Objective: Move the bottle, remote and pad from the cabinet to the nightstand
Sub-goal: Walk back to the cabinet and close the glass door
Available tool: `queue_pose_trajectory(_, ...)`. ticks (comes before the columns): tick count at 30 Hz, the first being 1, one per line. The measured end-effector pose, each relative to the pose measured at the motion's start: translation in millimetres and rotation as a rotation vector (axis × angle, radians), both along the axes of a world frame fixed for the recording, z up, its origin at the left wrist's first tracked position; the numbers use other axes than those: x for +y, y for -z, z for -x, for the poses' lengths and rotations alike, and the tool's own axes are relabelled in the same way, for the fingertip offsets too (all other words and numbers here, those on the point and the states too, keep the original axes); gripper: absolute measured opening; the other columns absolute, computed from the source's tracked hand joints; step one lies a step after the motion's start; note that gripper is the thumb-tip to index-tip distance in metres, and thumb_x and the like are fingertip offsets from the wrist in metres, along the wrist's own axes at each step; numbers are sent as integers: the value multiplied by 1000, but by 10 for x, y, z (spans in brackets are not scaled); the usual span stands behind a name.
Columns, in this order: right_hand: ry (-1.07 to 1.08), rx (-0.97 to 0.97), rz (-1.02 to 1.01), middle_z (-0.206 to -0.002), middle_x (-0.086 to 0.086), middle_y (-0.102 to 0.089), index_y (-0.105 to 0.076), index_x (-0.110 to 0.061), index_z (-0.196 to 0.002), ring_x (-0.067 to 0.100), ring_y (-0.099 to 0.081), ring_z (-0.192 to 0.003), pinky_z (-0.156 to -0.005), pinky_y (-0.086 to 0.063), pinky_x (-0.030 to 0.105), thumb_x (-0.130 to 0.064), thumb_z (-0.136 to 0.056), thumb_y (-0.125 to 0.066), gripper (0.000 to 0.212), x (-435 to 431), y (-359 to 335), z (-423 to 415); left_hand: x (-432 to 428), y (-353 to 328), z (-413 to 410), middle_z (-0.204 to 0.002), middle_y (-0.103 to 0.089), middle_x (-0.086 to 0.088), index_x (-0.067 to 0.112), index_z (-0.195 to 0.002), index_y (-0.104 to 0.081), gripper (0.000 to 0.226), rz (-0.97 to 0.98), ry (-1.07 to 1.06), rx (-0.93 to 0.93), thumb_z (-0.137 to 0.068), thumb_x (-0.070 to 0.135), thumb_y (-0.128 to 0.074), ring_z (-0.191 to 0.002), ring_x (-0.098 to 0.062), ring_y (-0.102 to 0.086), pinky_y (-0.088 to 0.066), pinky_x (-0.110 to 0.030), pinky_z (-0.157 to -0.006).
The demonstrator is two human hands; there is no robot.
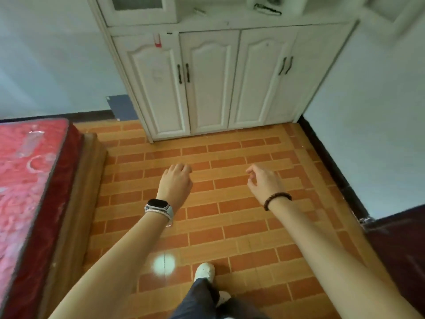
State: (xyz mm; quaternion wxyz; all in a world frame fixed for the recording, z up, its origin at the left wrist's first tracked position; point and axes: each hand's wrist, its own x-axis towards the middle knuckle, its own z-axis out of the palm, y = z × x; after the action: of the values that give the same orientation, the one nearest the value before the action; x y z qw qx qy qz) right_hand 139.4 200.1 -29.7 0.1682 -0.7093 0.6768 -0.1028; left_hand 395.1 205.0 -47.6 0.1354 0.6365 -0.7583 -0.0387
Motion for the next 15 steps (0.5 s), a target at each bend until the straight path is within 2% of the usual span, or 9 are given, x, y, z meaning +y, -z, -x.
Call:
queue_pose_trajectory(3,117,6,31,-105,-2,-66,-57,-23,-117,20,-61,-95,-73,-53,33,-19,-93,-56,24,-60,-82,217,-372,-87,161,-97,-61,-12,6,-102,-61,19,17,120,-34,-85,7,-53,-88,-33,-56,-46,-42,-73)
queue_pose_trajectory(9,270,67,128,-106,-3,-66,-59,-24,-114,16,-60,-98,-76,-54,30,-19,-92,-59,22,-110,-204,706,-933,-246,661,-97,-62,-12,6,-102,-61,19,55,314,-84,-85,9,-54,-90,-33,-57,-47,-42,-75)
queue_pose_trajectory(15,400,83,89,-115,-3,-64,-59,-26,-117,16,-60,-99,-82,-56,35,-26,-92,-60,25,-158,-179,1242,-1267,-290,1350,-101,-61,-9,9,-107,-60,22,61,429,-93,-87,12,-54,-93,-30,-56,-47,-41,-79)
